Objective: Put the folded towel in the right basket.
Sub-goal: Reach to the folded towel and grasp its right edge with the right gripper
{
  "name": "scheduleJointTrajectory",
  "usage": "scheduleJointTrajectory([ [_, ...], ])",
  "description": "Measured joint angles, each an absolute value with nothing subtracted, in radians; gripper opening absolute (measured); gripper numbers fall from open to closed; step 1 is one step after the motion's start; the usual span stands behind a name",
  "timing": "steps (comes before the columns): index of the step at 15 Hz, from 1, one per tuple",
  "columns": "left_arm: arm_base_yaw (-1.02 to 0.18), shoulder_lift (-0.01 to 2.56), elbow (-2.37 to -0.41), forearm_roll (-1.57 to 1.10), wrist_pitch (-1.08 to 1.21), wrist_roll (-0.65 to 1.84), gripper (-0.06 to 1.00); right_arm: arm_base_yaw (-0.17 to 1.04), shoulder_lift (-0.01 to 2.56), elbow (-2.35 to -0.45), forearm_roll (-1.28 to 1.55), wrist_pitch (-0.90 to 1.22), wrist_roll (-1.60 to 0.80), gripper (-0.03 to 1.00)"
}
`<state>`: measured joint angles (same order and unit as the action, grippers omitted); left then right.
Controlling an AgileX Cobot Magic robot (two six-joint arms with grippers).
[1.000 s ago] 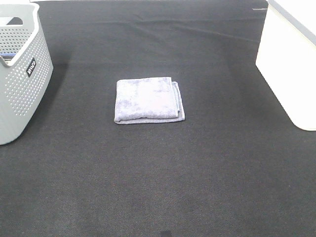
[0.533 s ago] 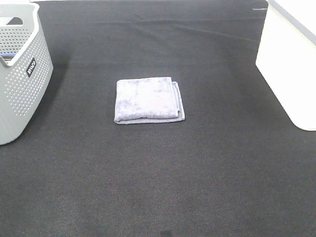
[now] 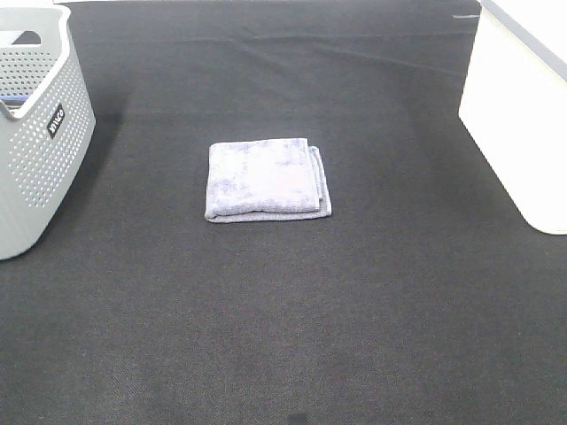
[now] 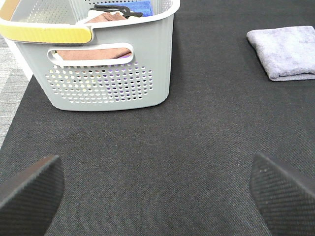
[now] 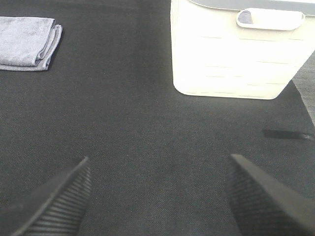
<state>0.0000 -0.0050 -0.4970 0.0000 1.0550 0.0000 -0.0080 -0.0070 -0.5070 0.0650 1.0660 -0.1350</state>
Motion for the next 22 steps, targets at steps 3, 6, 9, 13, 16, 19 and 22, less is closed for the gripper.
scheduleJointTrajectory([
  [3, 0.0, -0.005, -0.497, 0.0, 1.055, 0.0, 0.97, -0.008, -0.007, -0.507, 0.065, 1.066, -0.135, 0.72],
  [6, 0.0, -0.005, -0.497, 0.0, 1.055, 0.0, 0.97, -0.008, -0.007, -0.507, 0.065, 1.066, -0.135, 0.72],
  [9, 0.0, -0.005, -0.497, 0.0, 1.055, 0.0, 0.97, -0.008, -0.007, -0.507, 0.065, 1.066, -0.135, 0.72],
  [13, 0.0, -0.005, -0.497, 0.0, 1.055, 0.0, 0.97, -0.008, -0.007, -0.507, 0.065, 1.066, -0.135, 0.72],
  [16, 0.0, -0.005, -0.497, 0.0, 1.055, 0.0, 0.97, -0.008, -0.007, -0.507, 0.065, 1.066, -0.135, 0.72],
  [19, 0.0, -0.005, -0.497, 0.0, 1.055, 0.0, 0.97, -0.008, -0.007, -0.507, 0.065, 1.066, -0.135, 0.72],
  [22, 0.0, -0.005, -0.497, 0.0, 1.055, 0.0, 0.97, -0.008, -0.007, -0.507, 0.065, 1.066, -0.135, 0.72],
])
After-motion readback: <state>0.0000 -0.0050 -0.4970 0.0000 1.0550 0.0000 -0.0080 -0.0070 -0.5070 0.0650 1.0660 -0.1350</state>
